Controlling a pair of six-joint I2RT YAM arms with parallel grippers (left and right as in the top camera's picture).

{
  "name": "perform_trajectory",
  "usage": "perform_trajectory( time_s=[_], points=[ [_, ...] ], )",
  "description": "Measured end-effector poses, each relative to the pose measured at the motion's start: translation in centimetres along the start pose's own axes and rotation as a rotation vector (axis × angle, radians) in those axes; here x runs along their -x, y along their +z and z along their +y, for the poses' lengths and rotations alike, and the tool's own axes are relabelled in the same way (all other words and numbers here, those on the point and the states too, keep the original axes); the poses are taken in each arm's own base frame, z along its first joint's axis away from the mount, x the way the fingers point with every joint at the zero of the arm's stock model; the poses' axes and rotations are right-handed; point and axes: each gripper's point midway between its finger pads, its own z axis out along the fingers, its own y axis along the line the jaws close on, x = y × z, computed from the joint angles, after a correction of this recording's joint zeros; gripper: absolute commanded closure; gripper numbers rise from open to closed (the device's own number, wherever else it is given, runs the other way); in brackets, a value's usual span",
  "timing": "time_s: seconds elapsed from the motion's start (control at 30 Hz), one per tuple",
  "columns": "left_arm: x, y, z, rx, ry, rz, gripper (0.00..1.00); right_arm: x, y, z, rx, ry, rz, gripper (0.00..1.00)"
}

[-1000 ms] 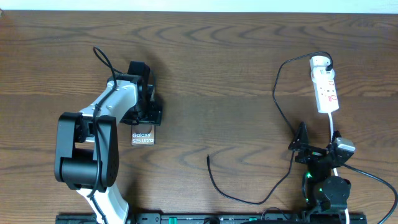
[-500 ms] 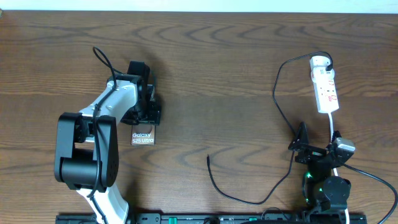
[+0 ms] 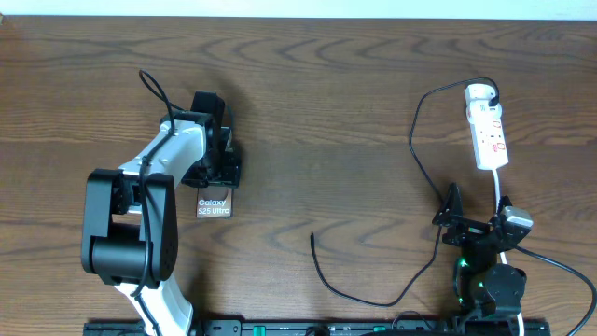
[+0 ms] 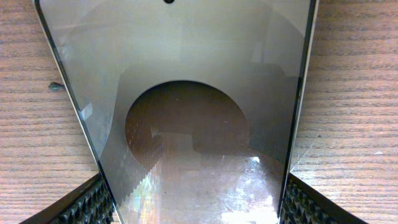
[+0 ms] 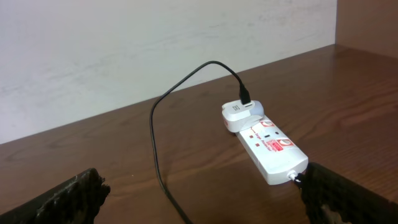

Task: Plug charger to phone and switch on socket
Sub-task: 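Close the left gripper on the phone's long edges, then lift the phone with the left gripper and turn it upright toward center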

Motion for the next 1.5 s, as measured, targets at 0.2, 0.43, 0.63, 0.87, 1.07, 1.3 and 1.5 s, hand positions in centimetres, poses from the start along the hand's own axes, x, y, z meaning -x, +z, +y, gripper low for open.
perform_trajectory(
  time_s=[0.2, 0.43, 0.63, 0.87, 1.07, 1.3, 1.5],
  points=[
    [0.0, 0.0, 0.0, 0.0, 0.0, 0.0, 0.85, 0.0, 0.0, 0.0, 0.0, 0.0, 0.0, 0.01],
    [0.0, 0.0, 0.0, 0.0, 0.0, -0.001, 0.93, 0.0, 0.0, 0.0, 0.0, 0.0, 0.0, 0.01],
    [0.0, 0.0, 0.0, 0.0, 0.0, -0.001, 0.93, 0.0, 0.0, 0.0, 0.0, 0.0, 0.0, 0.01],
    [0.0, -0.3, 0.0, 0.0, 0.0, -0.003, 0.93, 0.0, 0.0, 0.0, 0.0, 0.0, 0.0, 0.01],
    [0.6, -2.6, 0.0, -0.004, 0.001, -0.072, 0.93, 0.0, 0.0, 0.0, 0.0, 0.0, 0.0, 0.01],
    [2.1, -8.9, -0.1, -0.013, -0.008, -0.265, 0.93, 0.0, 0.0, 0.0, 0.0, 0.0, 0.0, 0.01],
    [1.8, -12.9, -1.3, -0.1, -0.068, -0.369, 0.93, 0.0, 0.0, 0.0, 0.0, 0.0, 0.0, 0.01]
  ],
)
